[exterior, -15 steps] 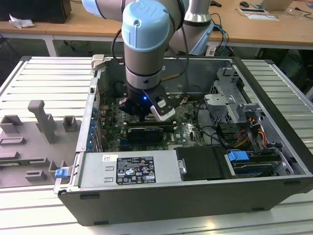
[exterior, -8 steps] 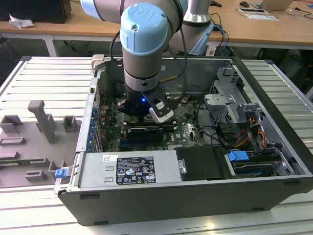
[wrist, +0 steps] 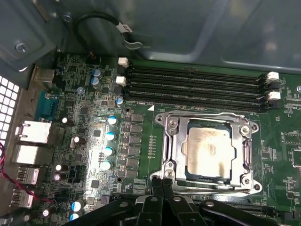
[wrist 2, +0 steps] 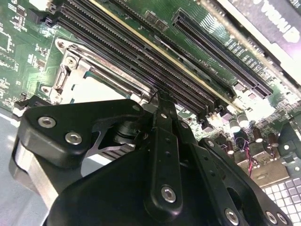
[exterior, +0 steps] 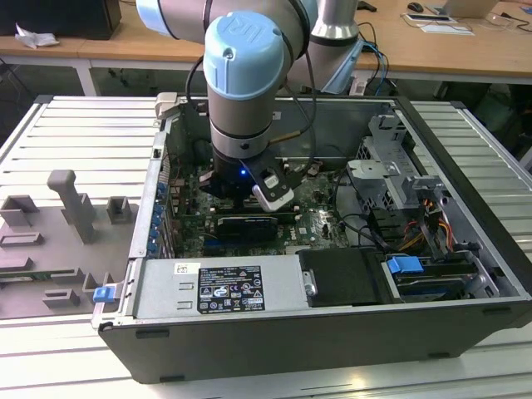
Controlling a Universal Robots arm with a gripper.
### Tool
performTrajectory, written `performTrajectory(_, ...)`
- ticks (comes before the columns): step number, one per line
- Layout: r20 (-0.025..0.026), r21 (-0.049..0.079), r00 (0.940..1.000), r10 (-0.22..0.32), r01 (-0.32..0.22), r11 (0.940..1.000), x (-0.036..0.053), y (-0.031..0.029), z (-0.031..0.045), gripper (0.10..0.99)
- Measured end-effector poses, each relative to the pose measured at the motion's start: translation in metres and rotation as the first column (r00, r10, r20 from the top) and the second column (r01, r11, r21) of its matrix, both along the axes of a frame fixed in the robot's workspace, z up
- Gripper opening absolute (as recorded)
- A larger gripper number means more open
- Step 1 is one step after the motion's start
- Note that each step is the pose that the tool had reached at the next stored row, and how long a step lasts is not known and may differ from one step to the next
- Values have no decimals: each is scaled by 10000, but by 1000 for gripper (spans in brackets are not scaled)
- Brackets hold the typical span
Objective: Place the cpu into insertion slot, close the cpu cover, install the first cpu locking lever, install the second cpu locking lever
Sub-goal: 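Install the second cpu locking lever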
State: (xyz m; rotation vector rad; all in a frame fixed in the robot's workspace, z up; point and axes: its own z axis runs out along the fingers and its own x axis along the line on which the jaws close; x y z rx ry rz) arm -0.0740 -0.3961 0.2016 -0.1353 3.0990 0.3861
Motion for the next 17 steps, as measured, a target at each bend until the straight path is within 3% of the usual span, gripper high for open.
performTrajectory(4, -1, 24, 10000, 19, -19, 10000, 0, 1, -10, 106)
performTrajectory(10, 1, 162, 10000, 42, -42, 9999, 0, 3, -28, 106)
performTrajectory(17, 2, 199, 10000, 66, -66, 9998, -5, 1, -52, 106)
